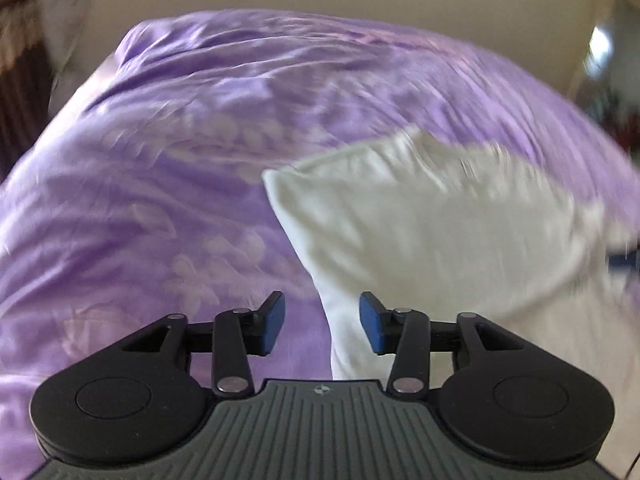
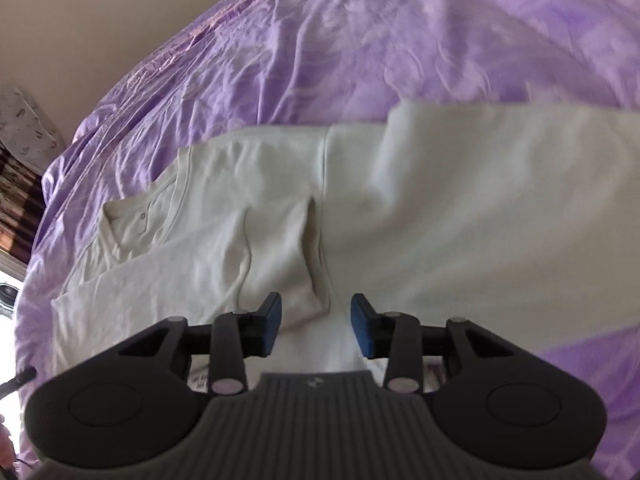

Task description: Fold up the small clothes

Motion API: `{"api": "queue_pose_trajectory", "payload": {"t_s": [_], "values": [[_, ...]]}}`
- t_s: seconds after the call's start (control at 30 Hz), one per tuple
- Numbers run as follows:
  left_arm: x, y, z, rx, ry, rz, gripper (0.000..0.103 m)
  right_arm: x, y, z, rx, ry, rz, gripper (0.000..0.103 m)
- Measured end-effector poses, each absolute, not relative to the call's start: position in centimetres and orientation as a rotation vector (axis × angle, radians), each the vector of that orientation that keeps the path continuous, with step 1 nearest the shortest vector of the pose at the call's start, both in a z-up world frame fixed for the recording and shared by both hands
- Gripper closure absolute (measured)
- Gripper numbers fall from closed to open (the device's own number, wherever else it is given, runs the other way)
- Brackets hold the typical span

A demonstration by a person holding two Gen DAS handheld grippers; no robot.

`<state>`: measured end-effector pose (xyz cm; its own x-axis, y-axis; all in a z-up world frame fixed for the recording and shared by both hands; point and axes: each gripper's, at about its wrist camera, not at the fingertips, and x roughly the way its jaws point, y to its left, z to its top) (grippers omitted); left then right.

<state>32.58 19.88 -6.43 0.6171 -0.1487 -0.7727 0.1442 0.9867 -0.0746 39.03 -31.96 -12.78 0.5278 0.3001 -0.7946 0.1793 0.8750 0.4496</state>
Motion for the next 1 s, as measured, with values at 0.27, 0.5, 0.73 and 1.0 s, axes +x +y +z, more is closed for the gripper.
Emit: {"api": "queue_pose_trajectory", "payload": {"t_s": [0.27,0.5,0.73,1.0], "values": [[28.4,16.4,-7.6,0.275,0.895,-0.231,0.037,39.4,-32.6,-14.7,0.730,1.002,0.075,0.067],[27.2,13.9,-10.0,0.481,0.888,-0.219,0.031,40.2,-31.7,-15.3,0.772,1.005,0.075,0.101],[29.7,11.8,-11.6,0.566,0.850,-0.110,0.079,40.2,-29.9,-12.7,0.621,0.971,0.091,0.102],[28.0,14.0,-11.2,0.510,0.842,-0.092,0.097,37.7,-30.0,-11.2,0.572,0.971,0.116,0.103]]}}
